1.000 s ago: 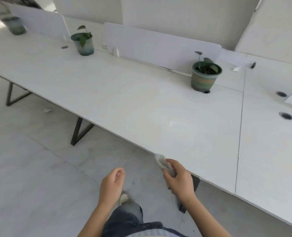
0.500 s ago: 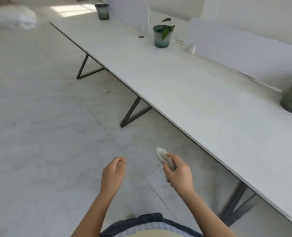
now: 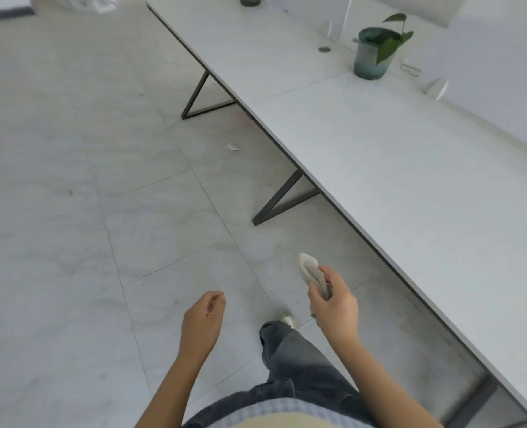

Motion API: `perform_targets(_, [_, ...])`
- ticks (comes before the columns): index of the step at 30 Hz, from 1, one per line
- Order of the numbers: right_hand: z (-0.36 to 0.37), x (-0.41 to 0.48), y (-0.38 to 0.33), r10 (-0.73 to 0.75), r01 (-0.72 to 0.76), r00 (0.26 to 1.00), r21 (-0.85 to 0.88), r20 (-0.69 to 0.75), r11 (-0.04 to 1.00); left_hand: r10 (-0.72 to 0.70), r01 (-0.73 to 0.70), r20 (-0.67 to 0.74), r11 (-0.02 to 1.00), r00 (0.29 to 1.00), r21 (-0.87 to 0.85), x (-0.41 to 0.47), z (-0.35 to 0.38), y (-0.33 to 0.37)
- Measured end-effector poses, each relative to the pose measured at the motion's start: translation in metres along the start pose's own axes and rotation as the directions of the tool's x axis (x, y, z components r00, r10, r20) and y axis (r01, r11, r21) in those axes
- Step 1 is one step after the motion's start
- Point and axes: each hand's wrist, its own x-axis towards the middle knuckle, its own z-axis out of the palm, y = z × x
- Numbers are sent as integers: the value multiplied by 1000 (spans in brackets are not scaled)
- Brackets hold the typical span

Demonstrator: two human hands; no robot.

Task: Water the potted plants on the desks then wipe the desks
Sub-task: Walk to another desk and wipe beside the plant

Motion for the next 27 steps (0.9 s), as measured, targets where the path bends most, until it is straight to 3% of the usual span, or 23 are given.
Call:
perform_targets(12, [28,177,-74,-136,149,974,-61,179,987,-9,10,-27,1000,1000,25,140,28,91])
perform_targets(17, [53,219,-90,-155,208,934,-136,322,969,-135,129,-93,989,986,-74,181,18,92])
perform_targets(21, [84,262,-114,-182,255,920,-177,348,951,-187,173,-115,977,976,-120,235,1,90])
perform_targets(27, [142,326,-160,-174,259,938,-271,299,927,-38,33,-56,995,998,-90,368,-38,123])
